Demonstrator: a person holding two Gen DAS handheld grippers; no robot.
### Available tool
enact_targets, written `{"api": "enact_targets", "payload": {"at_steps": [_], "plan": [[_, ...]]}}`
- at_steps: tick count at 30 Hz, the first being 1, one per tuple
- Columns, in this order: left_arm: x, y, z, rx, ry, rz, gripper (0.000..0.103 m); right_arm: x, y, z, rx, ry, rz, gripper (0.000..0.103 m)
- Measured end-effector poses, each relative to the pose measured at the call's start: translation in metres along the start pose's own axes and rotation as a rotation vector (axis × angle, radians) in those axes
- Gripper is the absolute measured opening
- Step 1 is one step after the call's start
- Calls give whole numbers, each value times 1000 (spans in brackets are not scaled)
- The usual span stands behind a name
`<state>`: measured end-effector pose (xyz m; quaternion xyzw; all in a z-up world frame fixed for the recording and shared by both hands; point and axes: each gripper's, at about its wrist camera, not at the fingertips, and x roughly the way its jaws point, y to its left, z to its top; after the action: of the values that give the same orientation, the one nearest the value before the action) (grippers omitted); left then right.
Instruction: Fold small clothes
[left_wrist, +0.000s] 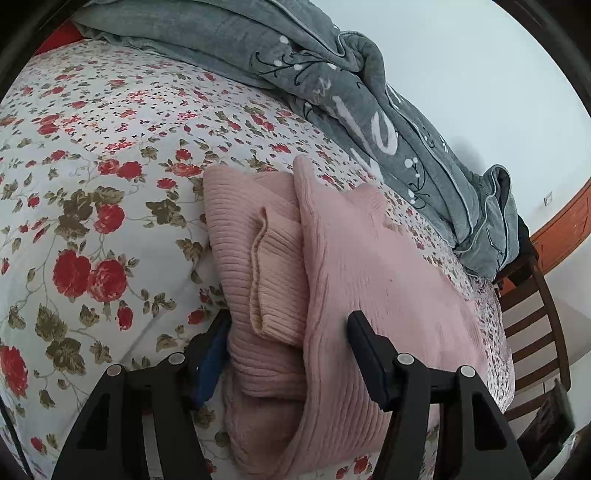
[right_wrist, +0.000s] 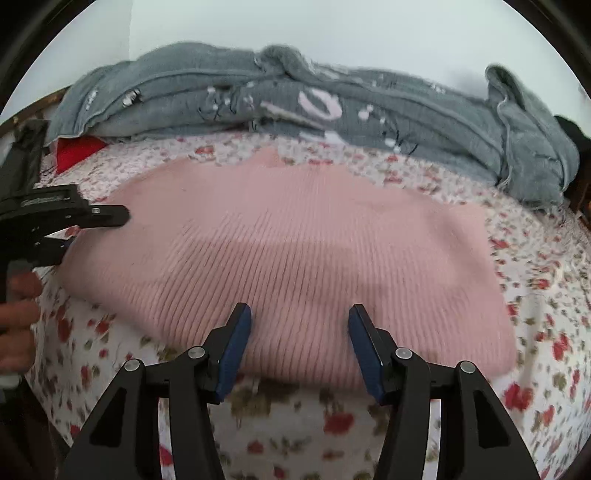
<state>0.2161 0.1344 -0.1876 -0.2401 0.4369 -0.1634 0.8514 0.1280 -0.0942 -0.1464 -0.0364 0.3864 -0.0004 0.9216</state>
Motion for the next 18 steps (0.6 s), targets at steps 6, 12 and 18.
{"api": "enact_targets", "payload": {"at_steps": [6,12,18], "plan": [[-1,8,2,-25,7,-41,60,-1,-12,47,57,-88,11,54],[-2,15,5,-41,19,-85,60,70,-9,70,73,71,13,54],[1,13,9,-52,31,-87,60,47,5,43,11,27,-58,53]]}}
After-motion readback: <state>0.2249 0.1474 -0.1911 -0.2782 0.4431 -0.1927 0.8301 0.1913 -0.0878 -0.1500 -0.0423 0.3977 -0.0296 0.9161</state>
